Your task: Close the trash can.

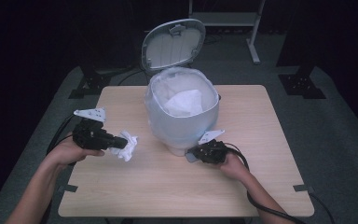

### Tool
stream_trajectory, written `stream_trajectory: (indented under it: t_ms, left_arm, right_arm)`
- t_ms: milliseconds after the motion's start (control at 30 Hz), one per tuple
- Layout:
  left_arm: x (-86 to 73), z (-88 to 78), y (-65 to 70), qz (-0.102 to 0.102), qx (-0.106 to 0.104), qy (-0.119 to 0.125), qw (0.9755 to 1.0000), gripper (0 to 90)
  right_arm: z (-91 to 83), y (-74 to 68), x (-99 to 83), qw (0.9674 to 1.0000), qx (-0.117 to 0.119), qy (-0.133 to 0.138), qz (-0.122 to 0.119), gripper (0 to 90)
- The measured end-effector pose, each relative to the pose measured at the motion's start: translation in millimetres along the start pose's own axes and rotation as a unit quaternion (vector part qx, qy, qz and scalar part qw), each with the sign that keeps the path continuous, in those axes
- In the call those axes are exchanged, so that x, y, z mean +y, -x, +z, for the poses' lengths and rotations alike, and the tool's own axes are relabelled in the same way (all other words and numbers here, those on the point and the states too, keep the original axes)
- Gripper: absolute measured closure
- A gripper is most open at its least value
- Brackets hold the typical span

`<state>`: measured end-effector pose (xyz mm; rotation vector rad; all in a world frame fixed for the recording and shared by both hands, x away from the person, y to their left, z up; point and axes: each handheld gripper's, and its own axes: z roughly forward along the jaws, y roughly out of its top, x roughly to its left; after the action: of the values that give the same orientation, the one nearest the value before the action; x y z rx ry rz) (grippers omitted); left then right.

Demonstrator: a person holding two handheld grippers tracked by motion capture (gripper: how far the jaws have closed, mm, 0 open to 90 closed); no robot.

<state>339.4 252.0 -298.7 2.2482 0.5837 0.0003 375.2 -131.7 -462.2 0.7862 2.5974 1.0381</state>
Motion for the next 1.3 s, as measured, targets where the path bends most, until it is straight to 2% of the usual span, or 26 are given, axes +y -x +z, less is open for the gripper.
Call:
stream_trajectory:
  t_ms: [267,567,833,1300]
  left_arm:
    - [11.8,-5.2,3.7,0.003,-0.001,0.005,1.0,89.4]
    - [36.4,-10.7,11.2,0.024,0.001,0.002,0.9997,89.4]
    - [52.9,-19.3,14.3,0.031,0.005,0.01,0.9994,89.4]
    - [79.2,-24.5,18.5,0.043,0.008,0.011,0.999,89.3]
  right_arm:
    - [0.0,0.1,-0.1,1.0,0.0,0.0,0.0,76.8]
    - [-0.1,0.2,-0.4,1.0,0.001,0.001,-0.001,76.7]
    - [-0.2,0.7,-0.5,1.0,0.002,0.001,-0.001,76.7]
    - [-0.3,0.8,-1.5,1.0,0.003,0.004,0.0,76.7]
